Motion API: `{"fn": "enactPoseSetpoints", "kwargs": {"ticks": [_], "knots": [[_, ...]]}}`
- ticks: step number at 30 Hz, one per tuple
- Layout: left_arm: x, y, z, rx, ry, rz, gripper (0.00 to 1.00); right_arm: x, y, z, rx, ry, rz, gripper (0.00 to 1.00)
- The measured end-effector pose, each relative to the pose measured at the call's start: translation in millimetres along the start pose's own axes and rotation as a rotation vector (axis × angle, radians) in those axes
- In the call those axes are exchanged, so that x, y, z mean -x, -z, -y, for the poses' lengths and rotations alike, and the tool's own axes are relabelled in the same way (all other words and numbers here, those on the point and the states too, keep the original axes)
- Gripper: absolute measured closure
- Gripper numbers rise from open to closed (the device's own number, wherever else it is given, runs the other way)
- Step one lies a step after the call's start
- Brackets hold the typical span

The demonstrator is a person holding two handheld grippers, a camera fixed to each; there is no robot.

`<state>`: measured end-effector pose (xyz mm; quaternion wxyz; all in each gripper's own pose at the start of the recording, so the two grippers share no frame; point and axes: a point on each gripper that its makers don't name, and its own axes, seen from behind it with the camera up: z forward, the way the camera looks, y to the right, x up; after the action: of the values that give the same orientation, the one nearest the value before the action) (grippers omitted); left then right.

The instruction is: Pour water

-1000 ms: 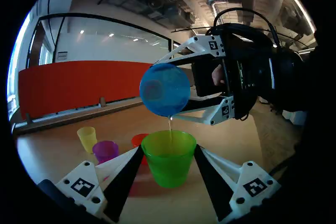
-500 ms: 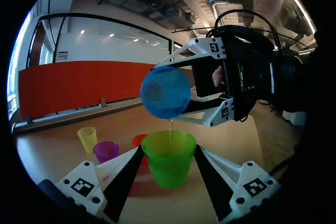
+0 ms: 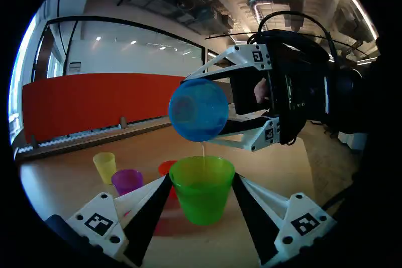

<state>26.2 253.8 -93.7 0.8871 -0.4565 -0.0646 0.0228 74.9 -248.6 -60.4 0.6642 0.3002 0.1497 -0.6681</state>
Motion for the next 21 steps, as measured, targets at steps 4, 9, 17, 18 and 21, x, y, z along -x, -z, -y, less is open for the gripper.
{"fn": "enactPoseSetpoints", "kwargs": {"ticks": [4, 9, 17, 18, 21], "knots": [[0.2, -0.1, 0.5, 0.000, 0.001, 0.001, 0.13, -0.8, 0.4, -0.7, 0.002, 0.014, 0.001, 0.12], [0.2, -0.4, 0.4, 0.000, 0.001, 0.000, 0.13, -2.5, -0.4, 0.4, 0.003, 0.027, 0.001, 0.12], [0.6, -0.6, 1.1, -0.001, 0.004, -0.001, 0.13, -3.1, -1.5, 3.2, -0.001, 0.043, 0.003, 0.12], [0.6, -0.7, 1.5, -0.002, 0.004, -0.001, 0.13, -3.1, -1.6, 3.4, -0.001, 0.044, 0.004, 0.12], [0.7, -0.6, 2.4, -0.002, 0.006, -0.002, 0.13, -3.2, -2.0, 3.3, 0.000, 0.045, 0.005, 0.12]]}}
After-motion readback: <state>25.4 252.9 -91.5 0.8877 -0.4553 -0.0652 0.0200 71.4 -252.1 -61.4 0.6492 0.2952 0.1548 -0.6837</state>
